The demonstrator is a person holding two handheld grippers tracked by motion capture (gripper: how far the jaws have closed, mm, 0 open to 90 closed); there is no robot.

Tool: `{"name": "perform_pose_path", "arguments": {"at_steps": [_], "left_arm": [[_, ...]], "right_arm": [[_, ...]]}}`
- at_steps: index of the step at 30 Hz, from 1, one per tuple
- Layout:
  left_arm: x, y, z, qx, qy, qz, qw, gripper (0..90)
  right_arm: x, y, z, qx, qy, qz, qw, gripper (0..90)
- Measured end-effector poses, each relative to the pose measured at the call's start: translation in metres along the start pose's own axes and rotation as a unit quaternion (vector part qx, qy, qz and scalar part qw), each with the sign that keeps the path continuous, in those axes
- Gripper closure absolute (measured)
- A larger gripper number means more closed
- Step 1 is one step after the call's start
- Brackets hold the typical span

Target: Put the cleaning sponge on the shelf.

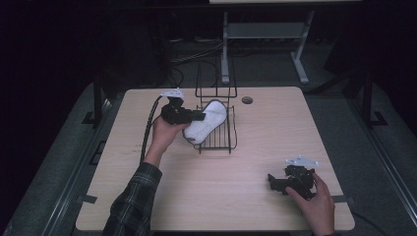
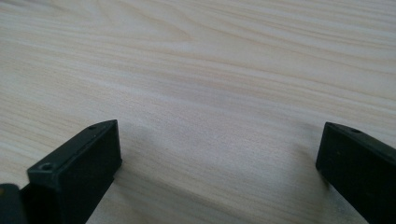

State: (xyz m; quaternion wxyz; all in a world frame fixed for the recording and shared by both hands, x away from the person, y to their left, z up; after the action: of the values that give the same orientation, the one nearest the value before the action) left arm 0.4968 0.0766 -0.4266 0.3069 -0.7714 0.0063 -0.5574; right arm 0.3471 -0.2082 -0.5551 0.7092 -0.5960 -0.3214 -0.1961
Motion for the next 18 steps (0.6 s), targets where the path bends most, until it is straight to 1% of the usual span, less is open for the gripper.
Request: {"name": "perform_pose_path", "arguments": {"at_steps": [1,2,5,8,9,11,14,18], "left_arm": [[0.000,0.003,0.001,-0.001,0.000,0.000,1.0000,77.5],[-0.001,0.005,0.003,0.000,0.003,0.005,1.0000,77.5],[0.000,0.010,0.005,-0.002,-0.002,0.005,1.0000,77.5],[0.000,0.016,0.008,-0.001,-0.004,0.011,0.9999,77.4],[-0.001,0.019,0.008,-0.001,-0.010,0.012,0.9999,77.3],[-0.002,0.022,0.010,0.001,-0.015,0.011,0.9998,77.2],[-0.006,0.024,0.016,0.006,-0.010,0.018,0.9998,76.9],[-0.009,0.027,0.020,0.013,-0.015,0.019,0.9996,76.1]], "right_arm": [[0.000,0.000,0.000,0.000,0.000,0.000,1.0000,0.0],[0.000,0.000,0.000,0.000,0.000,0.000,1.0000,0.0],[0.000,0.000,0.000,0.000,0.000,0.000,1.0000,0.0],[0.000,0.000,0.000,0.000,0.000,0.000,1.0000,0.0],[0.000,0.000,0.000,0.000,0.000,0.000,1.0000,0.0],[0.000,0.000,0.000,0.000,0.000,0.000,1.0000,0.0],[0.000,0.000,0.000,0.000,0.000,0.000,1.0000,0.0],[0.000,0.000,0.000,0.000,0.000,0.000,1.0000,0.0]]}}
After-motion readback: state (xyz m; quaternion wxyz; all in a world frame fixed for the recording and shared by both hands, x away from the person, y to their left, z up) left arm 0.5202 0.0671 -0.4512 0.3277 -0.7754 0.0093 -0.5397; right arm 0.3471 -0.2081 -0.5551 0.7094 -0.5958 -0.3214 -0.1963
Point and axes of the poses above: each handheld gripper's, and its own axes: y roughly forward along the jaws, x roughly out of its top, z roughly to its left, the point moved 10 cm from there along y, roughly forward along the jaws, and after that the axes turned 5 degrees about y, right-handed, at the moved point
